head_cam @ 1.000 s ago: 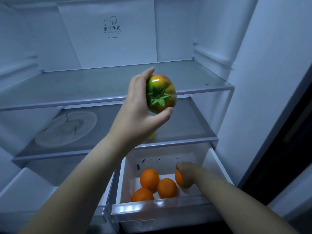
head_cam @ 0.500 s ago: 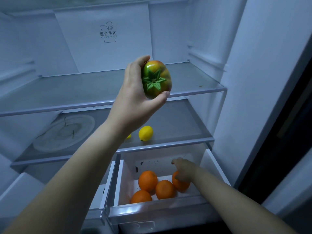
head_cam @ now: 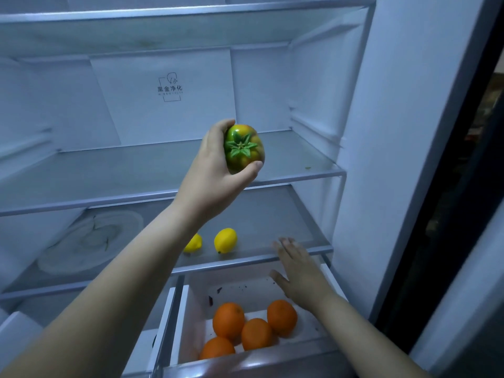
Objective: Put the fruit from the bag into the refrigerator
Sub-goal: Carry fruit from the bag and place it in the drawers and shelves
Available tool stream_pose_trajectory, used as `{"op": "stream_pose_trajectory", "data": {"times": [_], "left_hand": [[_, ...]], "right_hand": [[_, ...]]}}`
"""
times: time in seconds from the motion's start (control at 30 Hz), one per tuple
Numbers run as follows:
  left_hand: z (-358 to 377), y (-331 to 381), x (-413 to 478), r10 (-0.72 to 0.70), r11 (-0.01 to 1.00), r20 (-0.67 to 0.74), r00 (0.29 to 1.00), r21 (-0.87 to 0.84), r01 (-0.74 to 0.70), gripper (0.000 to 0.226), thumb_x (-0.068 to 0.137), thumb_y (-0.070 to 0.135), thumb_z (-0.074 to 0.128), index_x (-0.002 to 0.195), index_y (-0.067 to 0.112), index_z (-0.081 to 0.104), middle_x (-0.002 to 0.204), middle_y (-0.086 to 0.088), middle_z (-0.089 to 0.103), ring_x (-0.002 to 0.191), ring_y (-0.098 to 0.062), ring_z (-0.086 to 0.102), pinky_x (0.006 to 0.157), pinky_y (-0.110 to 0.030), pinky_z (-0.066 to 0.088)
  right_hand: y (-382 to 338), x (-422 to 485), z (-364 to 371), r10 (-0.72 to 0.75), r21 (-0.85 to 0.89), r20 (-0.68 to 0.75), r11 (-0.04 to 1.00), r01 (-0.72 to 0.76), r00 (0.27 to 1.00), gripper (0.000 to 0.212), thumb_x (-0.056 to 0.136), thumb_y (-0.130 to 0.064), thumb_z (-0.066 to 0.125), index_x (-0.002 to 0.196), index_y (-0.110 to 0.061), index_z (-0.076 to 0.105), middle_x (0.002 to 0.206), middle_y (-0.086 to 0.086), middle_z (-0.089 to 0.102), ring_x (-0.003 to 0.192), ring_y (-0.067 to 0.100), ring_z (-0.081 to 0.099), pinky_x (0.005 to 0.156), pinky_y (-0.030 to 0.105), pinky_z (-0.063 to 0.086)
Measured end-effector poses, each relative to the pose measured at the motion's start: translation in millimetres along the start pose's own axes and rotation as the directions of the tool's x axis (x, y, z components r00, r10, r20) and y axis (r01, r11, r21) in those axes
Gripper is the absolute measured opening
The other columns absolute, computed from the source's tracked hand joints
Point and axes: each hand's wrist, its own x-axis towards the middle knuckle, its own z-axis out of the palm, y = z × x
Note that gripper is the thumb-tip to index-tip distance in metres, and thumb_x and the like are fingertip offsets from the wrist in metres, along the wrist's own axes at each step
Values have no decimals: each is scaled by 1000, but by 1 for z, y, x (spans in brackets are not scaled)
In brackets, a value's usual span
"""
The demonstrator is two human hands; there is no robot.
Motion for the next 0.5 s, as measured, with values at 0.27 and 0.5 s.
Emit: {"op": "stream_pose_trajectory", "data": {"times": [0.27,0.5], "left_hand": [[20,-12,10,-31,999,42,999,10,31,68,82,33,68,140,21,34,125,11,34,108,8,35,88,-14,30],[29,-13,36,-97,995,58,994,30,95,70,83,41,65,141,19,33,135,0,40,121,-10,42,91,-20,31]], "right_hand": [[19,7,11,15,-114,75,993,-7,997,93,70,-72,-10,149,-22,-7,156,-4,-14,136,10,-25,110,28,-16],[19,7,12,27,-68,39,997,-24,999,104,59,-76,-14,149,-26,-6,148,-12,-18,136,8,-23,110,28,-15]]}}
